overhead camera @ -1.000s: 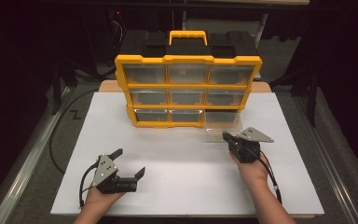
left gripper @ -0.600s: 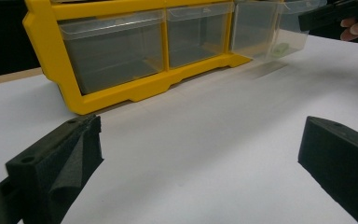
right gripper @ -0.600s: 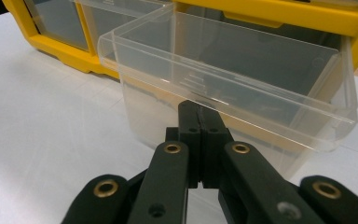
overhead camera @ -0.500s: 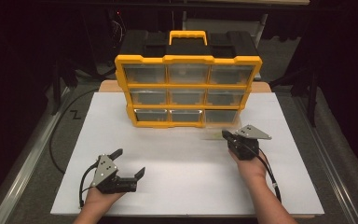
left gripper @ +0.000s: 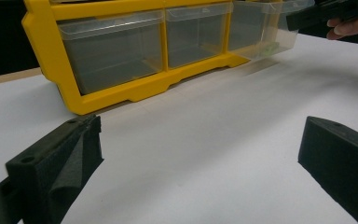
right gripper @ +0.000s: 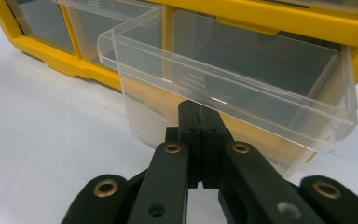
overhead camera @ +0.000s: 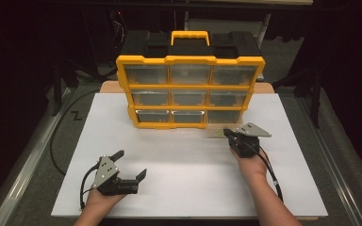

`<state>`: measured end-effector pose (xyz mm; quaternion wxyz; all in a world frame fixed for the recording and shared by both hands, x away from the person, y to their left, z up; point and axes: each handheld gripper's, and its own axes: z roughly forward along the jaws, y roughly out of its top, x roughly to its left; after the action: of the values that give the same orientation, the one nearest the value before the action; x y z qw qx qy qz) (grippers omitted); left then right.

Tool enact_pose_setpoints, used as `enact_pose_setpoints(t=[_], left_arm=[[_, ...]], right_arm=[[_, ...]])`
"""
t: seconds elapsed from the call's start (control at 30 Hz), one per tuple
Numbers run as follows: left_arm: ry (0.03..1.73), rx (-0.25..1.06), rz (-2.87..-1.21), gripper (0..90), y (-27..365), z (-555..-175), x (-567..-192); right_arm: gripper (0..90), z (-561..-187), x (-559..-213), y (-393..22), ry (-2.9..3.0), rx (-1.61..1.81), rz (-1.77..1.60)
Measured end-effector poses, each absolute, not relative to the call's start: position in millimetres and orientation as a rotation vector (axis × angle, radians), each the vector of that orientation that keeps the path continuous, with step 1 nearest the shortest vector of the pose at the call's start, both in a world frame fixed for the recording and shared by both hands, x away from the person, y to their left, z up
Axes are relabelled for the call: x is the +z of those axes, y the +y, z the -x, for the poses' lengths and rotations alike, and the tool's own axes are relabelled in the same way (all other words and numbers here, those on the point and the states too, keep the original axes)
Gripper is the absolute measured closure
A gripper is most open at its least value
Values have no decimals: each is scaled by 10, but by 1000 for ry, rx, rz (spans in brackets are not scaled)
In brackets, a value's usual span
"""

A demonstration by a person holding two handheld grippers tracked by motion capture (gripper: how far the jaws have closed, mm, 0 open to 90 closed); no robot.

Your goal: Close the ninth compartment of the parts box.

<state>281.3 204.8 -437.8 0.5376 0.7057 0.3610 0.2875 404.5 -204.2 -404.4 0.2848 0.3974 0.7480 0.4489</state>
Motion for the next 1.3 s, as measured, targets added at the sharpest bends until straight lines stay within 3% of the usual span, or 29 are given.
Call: enact_pose_setpoints(t=[1.3], left_arm=[[850,675,-1680,3,2051,-2809,-4374]], right_arm=[[900,-4401,-4004,-1932,1995,1102,-1053]])
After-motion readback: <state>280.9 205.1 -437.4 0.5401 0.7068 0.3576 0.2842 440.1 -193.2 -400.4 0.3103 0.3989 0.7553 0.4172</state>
